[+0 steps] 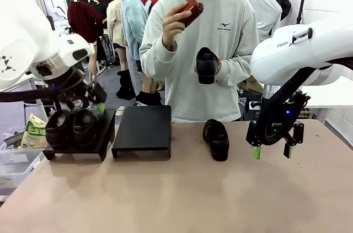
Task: Organize the shoes by placing them on the stand.
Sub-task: Pick up one Shoe and place it in the middle of the table.
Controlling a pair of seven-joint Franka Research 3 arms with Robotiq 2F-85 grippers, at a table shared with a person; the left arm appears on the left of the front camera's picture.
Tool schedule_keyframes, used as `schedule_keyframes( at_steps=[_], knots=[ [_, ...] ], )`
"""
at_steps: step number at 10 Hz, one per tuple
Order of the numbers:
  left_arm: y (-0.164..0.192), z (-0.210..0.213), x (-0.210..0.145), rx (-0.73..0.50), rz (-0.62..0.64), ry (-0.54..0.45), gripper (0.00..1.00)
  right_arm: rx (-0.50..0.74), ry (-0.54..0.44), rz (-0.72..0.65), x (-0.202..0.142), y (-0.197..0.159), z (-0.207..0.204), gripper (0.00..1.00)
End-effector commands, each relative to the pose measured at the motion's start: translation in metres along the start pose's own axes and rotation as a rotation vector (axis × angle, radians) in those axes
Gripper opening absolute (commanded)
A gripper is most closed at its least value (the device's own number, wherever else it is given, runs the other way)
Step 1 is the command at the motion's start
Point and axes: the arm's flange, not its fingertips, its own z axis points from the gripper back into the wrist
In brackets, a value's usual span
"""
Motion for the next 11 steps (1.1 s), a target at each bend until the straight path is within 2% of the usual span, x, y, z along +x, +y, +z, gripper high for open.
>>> schedule_keyframes(
  at_steps=[1,2,4,5,6,7,8,11],
  knots=[
    [-0.002,-0.017,-0.016,-0.179,0.03,0.311,1.0,-0.012,0.007,-0.016,0.0,0.001,0.002,1.0],
    [-0.004,-0.01,-0.03,-0.255,0.059,0.326,1.0,-0.012,0.007,-0.016,0.0,0.001,0.002,1.0],
    [0.004,0.007,-0.043,-0.399,0.038,0.275,1.0,-0.012,0.007,-0.016,0.0,0.001,0.002,1.0],
    [0.014,0.019,-0.048,-0.391,0.071,0.219,1.0,-0.012,0.007,-0.016,0.0,0.001,0.002,1.0],
    [0.018,0.021,-0.052,-0.378,0.065,0.217,1.0,-0.012,0.007,-0.016,0.0,0.001,0.002,1.0],
    [0.023,0.011,-0.053,-0.324,0.025,0.266,1.0,-0.012,0.007,-0.016,0.0,0.001,0.002,1.0],
    [0.006,0.024,-0.04,-0.379,0.069,0.244,1.0,-0.012,0.007,-0.016,0.0,0.001,0.002,1.0],
    [0.006,0.024,-0.04,-0.379,0.069,0.244,1.0,-0.012,0.007,-0.016,0.0,0.001,0.002,1.0]
  ],
)
